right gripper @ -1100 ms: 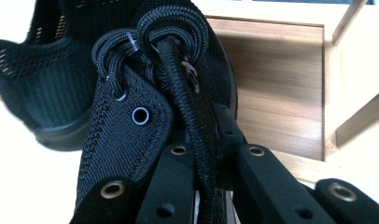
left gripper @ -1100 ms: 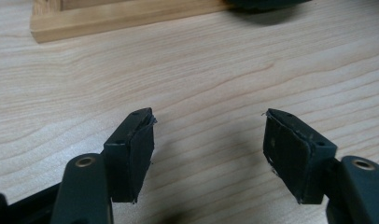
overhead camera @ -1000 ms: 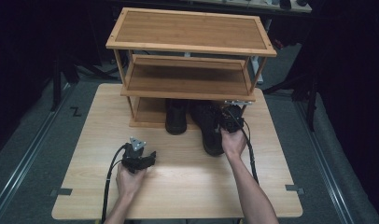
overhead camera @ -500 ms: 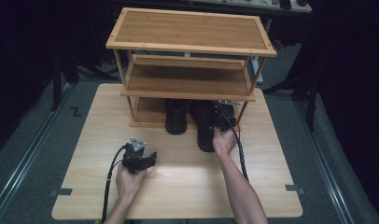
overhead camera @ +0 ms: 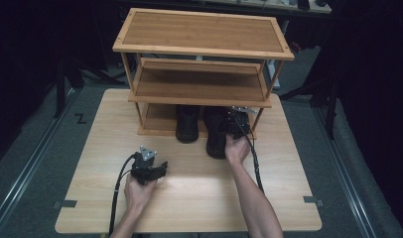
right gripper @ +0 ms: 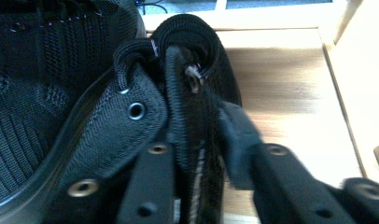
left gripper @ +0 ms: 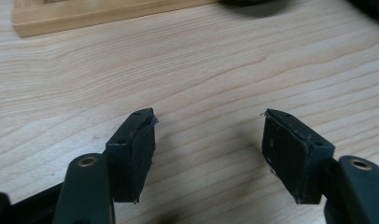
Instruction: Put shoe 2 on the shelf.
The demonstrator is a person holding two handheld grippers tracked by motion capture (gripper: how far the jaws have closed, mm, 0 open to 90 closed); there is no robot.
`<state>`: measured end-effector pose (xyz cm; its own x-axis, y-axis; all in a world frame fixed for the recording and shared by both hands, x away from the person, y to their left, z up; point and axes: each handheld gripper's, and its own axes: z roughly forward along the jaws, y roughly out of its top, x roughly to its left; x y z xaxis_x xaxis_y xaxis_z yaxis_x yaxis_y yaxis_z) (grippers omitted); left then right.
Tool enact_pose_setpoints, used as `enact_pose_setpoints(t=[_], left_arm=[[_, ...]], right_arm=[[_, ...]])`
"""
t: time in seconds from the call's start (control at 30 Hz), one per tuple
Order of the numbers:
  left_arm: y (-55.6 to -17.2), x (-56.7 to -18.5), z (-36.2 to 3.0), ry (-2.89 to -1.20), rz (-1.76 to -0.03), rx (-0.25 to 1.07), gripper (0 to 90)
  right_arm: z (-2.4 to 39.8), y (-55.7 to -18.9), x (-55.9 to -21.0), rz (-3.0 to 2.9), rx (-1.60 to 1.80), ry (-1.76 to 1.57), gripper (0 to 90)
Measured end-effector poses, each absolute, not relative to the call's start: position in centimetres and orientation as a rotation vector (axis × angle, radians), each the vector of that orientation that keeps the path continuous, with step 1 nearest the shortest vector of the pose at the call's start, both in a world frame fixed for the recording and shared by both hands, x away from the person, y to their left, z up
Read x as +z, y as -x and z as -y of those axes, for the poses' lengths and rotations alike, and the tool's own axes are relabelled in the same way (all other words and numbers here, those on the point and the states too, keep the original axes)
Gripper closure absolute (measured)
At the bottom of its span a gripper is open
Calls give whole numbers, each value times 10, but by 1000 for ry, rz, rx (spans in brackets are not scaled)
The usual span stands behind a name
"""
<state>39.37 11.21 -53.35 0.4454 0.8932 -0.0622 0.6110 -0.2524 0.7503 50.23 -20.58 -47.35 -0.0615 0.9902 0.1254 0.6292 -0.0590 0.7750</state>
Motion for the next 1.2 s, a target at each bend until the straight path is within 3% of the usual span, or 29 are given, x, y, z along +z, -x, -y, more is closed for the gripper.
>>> enact_pose_setpoints(t=[0.23, 0.4, 0.87, 1.2], left_arm=[[-398, -526, -103, -2007, -1241, 482, 363], [-401, -519, -99, -2004, -1229, 468, 370], [-415, -500, -81, -2012, -1191, 446, 358], [-428, -484, -60, -2010, -1171, 493, 358]], right_arm=[[213, -499, -469, -1769, 936, -1728, 543], [215, -491, -462, -1802, 916, -1684, 482], [237, -450, -442, -1808, 1038, -1569, 426], [243, -401, -453, -1913, 1051, -1466, 410]])
